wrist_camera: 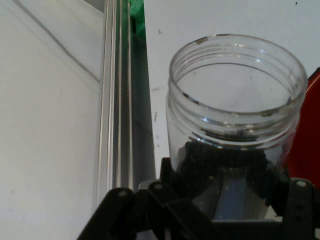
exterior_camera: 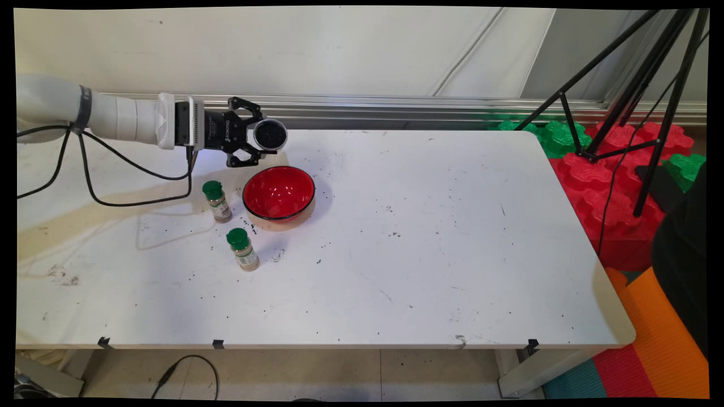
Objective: Pour the black seasoning powder in the red bowl
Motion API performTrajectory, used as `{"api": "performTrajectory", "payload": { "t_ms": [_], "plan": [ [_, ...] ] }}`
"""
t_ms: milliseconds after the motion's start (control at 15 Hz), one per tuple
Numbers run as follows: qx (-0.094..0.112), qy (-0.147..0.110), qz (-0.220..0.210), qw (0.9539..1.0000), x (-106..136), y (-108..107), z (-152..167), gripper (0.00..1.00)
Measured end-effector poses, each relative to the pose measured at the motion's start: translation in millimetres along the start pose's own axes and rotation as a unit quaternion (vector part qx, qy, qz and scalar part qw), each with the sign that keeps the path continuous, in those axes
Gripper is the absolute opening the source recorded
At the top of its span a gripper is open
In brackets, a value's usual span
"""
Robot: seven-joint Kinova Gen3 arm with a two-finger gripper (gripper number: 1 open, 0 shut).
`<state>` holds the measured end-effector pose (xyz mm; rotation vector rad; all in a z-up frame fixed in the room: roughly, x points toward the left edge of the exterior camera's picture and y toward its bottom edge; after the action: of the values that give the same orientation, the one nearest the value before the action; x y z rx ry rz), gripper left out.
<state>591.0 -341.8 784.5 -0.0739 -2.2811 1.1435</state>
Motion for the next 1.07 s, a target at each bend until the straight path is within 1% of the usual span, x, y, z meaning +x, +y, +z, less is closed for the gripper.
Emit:
{"api": "performTrajectory", "payload": {
  "t_ms": [200,267,600,733,1067],
  "plan": [
    [0.005,-0.002,0.03,0.9995,2.9,-0.8,-2.6,0.0],
    [0.008,-0.003,0.046,0.9989,4.1,-1.2,-4.1,0.0],
    [0.015,-0.009,0.094,0.9954,6.4,-3.0,-9.5,0.0],
    [0.018,-0.013,0.122,0.9923,7.4,-3.6,-11.9,0.0],
    [0.024,-0.022,0.164,0.9859,8.8,-4.4,-14.7,0.0]
  ]
}}
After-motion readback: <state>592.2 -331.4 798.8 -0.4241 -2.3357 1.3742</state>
